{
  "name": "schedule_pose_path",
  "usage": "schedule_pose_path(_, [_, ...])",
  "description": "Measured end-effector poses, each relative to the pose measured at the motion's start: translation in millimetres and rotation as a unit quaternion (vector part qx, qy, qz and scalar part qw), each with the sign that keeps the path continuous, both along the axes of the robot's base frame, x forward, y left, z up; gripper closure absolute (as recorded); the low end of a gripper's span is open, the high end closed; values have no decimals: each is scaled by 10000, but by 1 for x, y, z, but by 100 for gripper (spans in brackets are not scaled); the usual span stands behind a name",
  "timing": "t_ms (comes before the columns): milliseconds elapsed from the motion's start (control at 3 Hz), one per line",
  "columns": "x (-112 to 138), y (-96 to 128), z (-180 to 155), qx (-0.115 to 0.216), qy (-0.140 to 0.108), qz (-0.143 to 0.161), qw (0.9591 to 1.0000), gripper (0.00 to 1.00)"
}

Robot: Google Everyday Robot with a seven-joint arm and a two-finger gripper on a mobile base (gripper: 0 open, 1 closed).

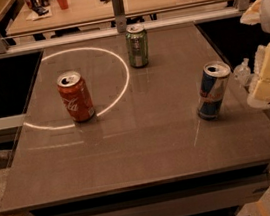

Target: Knock coke can over

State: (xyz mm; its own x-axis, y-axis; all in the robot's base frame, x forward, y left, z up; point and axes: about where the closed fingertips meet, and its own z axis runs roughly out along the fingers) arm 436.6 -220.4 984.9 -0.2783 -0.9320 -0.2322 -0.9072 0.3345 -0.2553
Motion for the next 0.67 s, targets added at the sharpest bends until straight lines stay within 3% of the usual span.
schedule_pose_path(333, [-18,6,20,416,-119,-471,9980,0])
schedule_pose_path(667, [-41,29,38,1074,-311,-625,9918,0])
